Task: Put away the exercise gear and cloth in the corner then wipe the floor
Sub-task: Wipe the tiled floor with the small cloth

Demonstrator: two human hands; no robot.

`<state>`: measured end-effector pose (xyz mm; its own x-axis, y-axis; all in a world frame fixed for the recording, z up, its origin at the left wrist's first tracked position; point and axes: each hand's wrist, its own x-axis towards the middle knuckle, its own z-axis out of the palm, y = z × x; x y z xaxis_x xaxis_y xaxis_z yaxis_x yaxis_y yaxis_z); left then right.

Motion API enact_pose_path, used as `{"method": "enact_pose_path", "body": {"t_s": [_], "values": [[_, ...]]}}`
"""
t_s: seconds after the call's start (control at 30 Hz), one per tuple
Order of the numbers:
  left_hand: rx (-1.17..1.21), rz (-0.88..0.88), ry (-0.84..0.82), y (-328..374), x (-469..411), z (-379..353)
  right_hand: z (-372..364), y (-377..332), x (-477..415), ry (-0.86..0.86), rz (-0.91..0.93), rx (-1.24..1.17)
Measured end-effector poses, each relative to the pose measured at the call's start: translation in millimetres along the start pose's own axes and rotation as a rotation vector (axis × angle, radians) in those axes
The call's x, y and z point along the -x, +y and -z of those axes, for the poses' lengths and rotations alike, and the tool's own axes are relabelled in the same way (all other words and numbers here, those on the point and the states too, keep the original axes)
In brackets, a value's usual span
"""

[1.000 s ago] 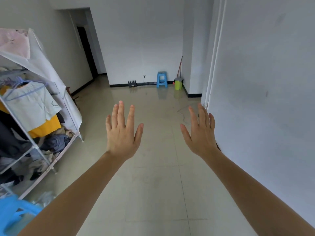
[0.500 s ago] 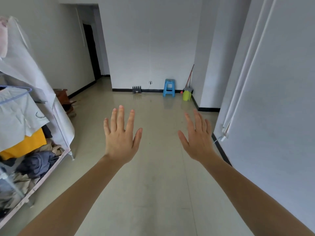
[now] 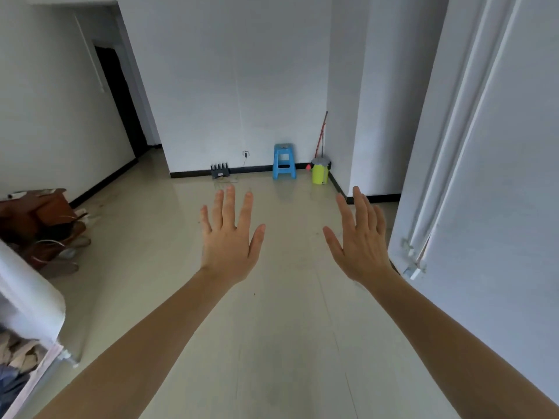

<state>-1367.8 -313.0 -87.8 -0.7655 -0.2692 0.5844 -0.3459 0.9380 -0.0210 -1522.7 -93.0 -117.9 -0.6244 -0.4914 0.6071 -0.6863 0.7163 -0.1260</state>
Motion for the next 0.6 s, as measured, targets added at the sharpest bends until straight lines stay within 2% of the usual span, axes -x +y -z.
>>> {"method": "enact_pose_path", "body": {"t_s": [0.23, 0.4, 0.6], "values": [[-0.025, 0.012, 0.025, -53.7, -185.7, -94.2, -109.4, 35.3, -198.5, -0.053, -0.044, -0.018], [-0.012, 0.068, 0.055, -113.8, -287.0, -182.3, -208.4, 34.4, -320.8, -0.076, 0.053, -0.012], [0.008, 0.097, 0.062, -195.6, -416.8, -309.6, -347.7, 31.7, -479.0, -0.085, 0.085, 0.034]]}}
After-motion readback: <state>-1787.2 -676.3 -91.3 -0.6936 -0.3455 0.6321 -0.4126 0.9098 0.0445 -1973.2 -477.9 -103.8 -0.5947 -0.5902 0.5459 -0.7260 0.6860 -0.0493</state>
